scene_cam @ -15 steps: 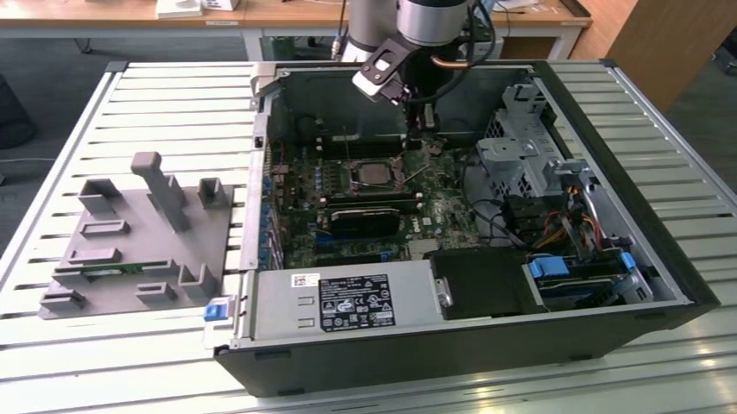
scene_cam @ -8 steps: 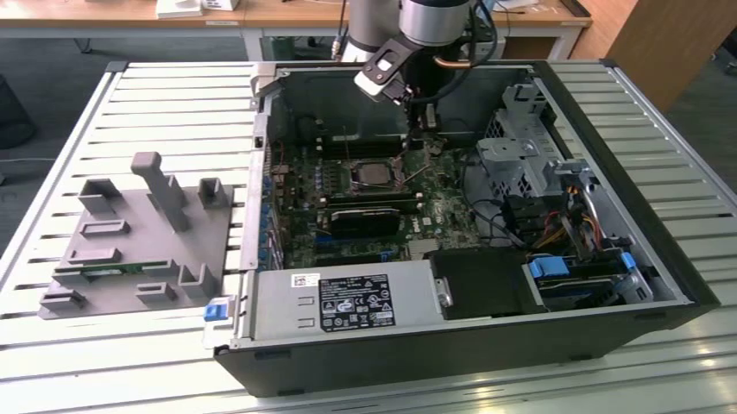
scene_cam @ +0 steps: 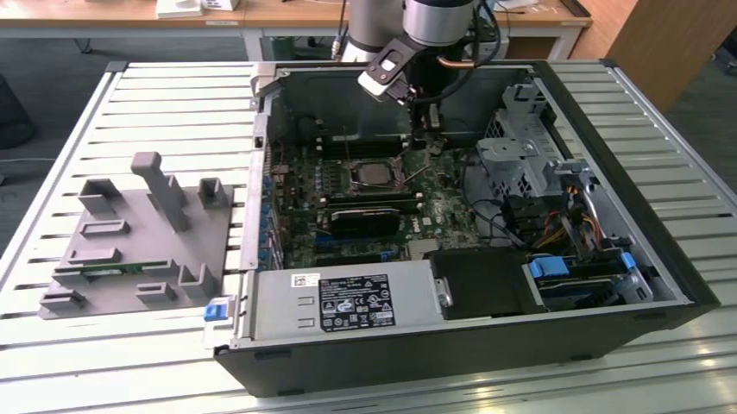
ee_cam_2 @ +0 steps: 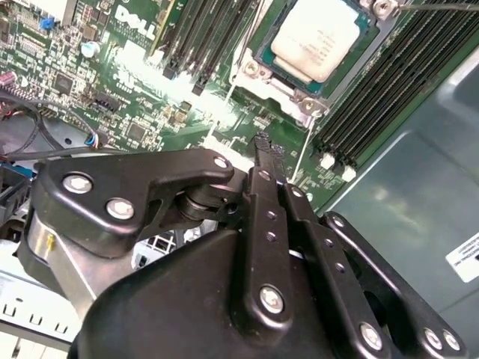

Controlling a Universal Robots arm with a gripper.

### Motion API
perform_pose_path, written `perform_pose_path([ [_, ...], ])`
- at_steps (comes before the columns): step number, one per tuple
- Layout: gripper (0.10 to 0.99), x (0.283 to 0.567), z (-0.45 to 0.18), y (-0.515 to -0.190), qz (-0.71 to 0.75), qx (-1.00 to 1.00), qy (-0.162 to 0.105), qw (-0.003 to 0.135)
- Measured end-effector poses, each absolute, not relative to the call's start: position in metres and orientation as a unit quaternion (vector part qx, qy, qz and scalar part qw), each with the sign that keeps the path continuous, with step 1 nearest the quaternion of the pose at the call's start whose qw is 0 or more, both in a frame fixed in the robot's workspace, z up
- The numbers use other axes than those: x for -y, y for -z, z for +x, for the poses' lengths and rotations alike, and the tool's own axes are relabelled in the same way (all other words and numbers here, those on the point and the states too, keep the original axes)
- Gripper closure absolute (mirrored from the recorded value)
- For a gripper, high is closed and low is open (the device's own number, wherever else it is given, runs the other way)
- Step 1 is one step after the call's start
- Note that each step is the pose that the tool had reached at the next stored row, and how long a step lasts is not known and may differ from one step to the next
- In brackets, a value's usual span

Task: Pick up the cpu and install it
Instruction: 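Close the cpu cover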

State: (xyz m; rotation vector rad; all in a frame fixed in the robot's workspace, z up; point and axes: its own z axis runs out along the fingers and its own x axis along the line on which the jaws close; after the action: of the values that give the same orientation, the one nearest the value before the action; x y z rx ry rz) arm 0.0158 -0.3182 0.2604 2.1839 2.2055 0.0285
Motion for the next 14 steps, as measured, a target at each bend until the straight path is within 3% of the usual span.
perform_pose_path([
  [14,0.98,0.315,0.044,-0.258,0.703,-0.711,-0.005,0.015],
])
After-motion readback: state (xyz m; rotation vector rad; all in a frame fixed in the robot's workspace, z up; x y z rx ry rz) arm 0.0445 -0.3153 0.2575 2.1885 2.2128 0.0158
